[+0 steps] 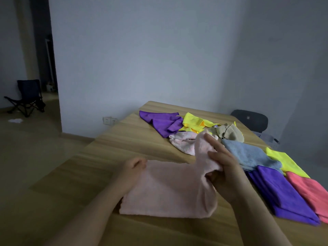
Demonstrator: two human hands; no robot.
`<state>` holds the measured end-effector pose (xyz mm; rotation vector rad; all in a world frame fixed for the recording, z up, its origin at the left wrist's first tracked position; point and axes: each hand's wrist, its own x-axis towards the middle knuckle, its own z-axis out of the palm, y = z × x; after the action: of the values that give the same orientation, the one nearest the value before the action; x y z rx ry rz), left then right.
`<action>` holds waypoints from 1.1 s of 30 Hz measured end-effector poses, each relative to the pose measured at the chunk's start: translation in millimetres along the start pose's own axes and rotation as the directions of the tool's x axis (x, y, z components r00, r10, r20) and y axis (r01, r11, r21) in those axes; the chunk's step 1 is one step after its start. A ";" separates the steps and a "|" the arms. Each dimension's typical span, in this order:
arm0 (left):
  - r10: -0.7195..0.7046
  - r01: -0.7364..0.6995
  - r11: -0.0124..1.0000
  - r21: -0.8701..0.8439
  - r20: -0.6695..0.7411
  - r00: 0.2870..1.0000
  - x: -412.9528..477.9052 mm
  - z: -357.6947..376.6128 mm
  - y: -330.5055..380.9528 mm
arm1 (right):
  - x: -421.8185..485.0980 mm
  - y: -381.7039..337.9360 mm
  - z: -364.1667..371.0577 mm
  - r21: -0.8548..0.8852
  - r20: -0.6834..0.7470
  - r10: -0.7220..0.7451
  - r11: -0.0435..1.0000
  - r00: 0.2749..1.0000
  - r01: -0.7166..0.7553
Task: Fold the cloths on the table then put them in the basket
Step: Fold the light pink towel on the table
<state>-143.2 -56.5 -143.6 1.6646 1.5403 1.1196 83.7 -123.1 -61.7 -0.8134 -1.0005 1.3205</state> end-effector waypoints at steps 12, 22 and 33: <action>-0.057 0.059 0.984 -0.166 0.016 0.998 2.3 -12.2 -1.8 | 16.5 70.7 38.3 -0.564 -0.060 -0.077 0.825 0.995 0.030; -0.058 0.065 0.995 -0.076 0.094 0.994 -4.4 -5.9 -3.1 | -22.9 65.8 -25.1 -0.930 0.368 0.093 0.034 0.925 0.366; -0.012 0.054 0.964 -0.260 0.161 0.987 -8.5 1.4 22.4 | -25.9 61.4 -59.0 -0.958 0.204 -0.242 0.151 0.949 0.245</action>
<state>-131.1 -67.9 -126.3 1.5033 1.2548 1.0938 115.1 -138.5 -143.5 -1.5136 -1.9514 0.1657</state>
